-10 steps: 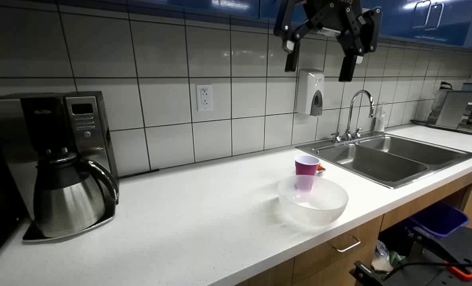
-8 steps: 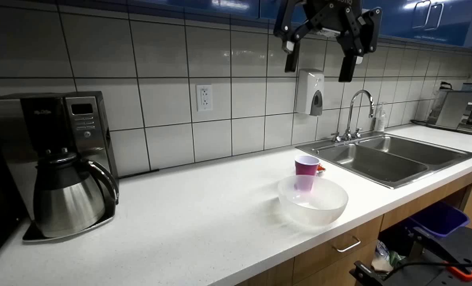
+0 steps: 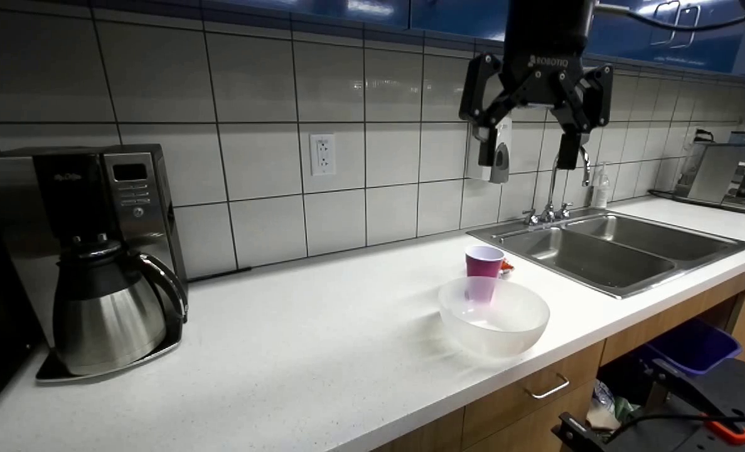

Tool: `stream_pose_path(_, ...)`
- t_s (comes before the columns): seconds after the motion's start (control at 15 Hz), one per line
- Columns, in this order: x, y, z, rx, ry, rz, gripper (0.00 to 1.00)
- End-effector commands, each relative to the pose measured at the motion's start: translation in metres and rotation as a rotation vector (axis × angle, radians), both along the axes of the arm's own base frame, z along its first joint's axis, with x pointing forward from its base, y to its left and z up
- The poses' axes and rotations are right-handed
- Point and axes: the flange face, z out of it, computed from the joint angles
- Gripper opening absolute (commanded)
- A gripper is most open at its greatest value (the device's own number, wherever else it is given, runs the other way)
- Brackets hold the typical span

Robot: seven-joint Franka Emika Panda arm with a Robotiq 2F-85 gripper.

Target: Put the orange packet in the bowl

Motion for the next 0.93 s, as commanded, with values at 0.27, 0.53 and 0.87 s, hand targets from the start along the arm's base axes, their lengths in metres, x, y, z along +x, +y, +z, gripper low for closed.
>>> stream_pose_path(0.27, 0.060, -0.070, -0.066, -0.088, -0.022, -0.209, 1.00)
stream_pose_path(0.53, 0.108, -0.109, -0.105, -0.109, -0.032, -0.316, 1.00)
stream_pose_path(0.87, 0.178, -0.168, -0.146, -0.114, -0.029, -0.429, 1.00)
